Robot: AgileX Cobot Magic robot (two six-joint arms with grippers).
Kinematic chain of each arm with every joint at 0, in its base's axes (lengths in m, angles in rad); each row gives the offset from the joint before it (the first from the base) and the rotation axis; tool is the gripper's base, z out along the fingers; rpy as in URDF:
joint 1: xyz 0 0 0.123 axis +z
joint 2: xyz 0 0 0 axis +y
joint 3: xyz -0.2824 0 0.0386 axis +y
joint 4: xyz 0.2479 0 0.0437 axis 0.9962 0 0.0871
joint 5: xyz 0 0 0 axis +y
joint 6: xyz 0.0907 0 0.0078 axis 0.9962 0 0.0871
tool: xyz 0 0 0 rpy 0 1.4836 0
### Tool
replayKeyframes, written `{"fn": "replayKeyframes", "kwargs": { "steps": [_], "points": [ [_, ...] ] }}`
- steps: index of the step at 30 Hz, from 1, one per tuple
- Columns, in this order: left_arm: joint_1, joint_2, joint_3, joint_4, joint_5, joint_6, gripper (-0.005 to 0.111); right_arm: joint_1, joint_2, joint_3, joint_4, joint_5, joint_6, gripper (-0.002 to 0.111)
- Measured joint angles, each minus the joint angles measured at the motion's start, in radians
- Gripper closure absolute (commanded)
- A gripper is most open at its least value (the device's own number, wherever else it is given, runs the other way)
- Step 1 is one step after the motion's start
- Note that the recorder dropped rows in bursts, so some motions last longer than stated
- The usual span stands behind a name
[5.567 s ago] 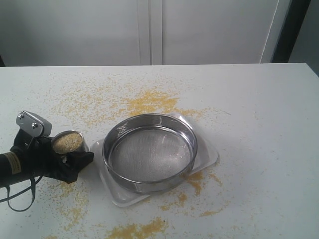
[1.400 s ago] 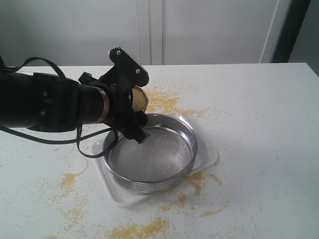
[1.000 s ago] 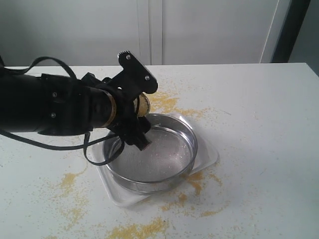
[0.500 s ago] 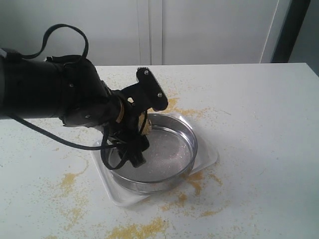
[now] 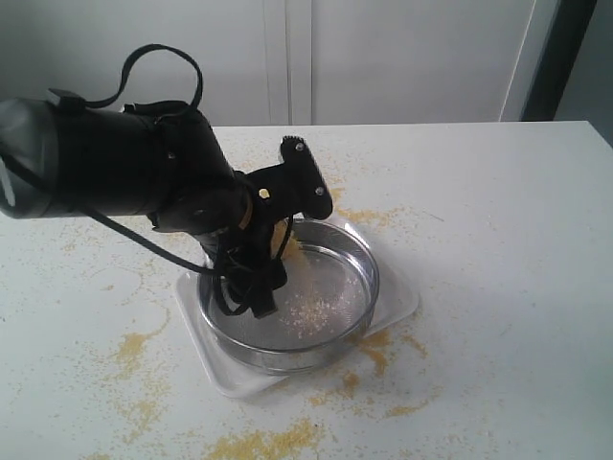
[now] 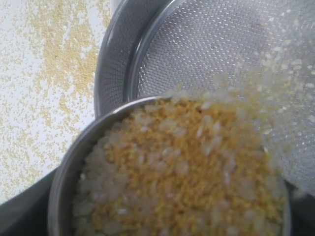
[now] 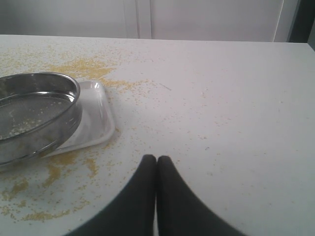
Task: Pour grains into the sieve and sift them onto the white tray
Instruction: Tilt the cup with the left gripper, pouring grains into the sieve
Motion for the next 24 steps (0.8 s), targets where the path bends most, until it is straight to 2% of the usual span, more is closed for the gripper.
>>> {"fn": "replayKeyframes", "kwargs": {
  "steps": [24],
  "points": [
    [0.0,0.054,-0.009,0.043,0.04,0.042,0.107,0.0,0.0,0.0,0.0,0.0,0.0,0.108]
  ]
}}
